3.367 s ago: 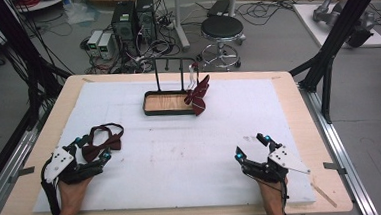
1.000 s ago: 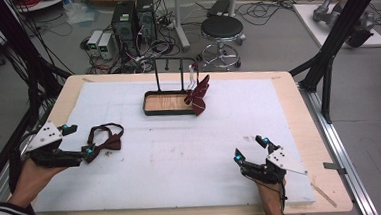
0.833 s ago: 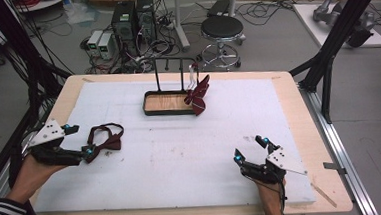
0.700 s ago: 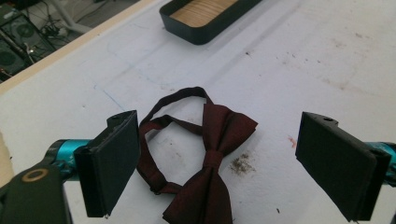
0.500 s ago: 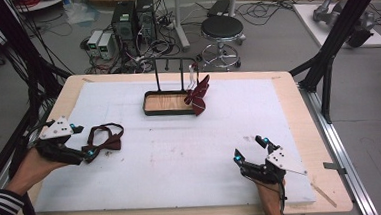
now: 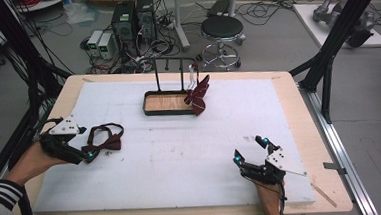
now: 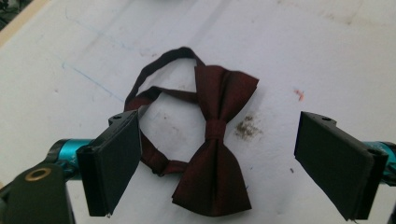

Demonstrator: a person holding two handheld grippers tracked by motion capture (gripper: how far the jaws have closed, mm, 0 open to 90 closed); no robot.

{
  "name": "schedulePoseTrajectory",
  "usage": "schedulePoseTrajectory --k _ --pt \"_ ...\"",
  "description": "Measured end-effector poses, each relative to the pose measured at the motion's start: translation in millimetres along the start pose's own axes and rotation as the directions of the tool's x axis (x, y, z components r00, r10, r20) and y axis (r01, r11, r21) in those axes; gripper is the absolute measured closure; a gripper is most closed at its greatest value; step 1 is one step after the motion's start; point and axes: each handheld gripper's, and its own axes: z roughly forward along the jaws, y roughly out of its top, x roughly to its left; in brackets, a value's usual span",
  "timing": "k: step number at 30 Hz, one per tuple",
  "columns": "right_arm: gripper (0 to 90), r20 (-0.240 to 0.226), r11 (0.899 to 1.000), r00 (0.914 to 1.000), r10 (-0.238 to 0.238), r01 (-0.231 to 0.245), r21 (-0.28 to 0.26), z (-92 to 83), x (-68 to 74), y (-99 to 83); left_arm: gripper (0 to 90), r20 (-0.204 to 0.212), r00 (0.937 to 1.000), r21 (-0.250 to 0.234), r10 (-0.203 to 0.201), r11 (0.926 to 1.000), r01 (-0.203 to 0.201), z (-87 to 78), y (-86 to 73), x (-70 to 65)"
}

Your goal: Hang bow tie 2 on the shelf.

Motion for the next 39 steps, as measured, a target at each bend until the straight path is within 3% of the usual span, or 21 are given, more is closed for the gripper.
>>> schedulePoseTrajectory --k 9,12,19,22,33,36,39 --pt "11.9 0.001 1.0 1.0 -0.003 0.003 -0.003 0.1 -0.7 -0.1 18.5 0.023 0.9997 0.09 0.006 0.9959 -0.008 12.0 -3.6 4.2" --pt "11.9 0.002 1.0 1.0 0.004 -0.004 0.001 -0.2 -0.2 -0.1 18.6 0.03 0.9995 0.134 0.009 0.9908 -0.013 19.0 -3.8 5.6" --pt "11.9 0.001 1.0 1.0 0.006 -0.006 -0.003 -0.2 -0.6 -0.2 22.0 0.05 0.9987 0.163 0.008 0.9864 -0.016 25.6 -7.2 7.8" --pt "11.9 0.001 1.0 1.0 0.007 -0.007 -0.002 -0.2 -0.7 -0.2 22.0 0.055 0.9985 0.199 0.0 0.9799 -0.011 30.1 -10.9 7.9" --pt "11.9 0.004 1.0 1.0 0.003 -0.003 -0.007 -0.2 -0.9 -0.1 29.4 0.064 0.9979 0.254 -0.008 0.9671 -0.008 36.2 -15.4 9.0" --pt "11.9 0.003 1.0 1.0 0.005 -0.005 -0.007 -0.4 -0.7 -0.3 30.8 0.072 0.9967 0.269 -0.038 0.963 0.017 39.4 -18.7 12.1" --pt "11.9 0.002 1.0 1.0 0.004 -0.004 -0.009 -0.7 -0.8 -0.4 34.2 0.073 0.9965 0.282 -0.04 0.9592 0.018 40.5 -19.4 12.3"
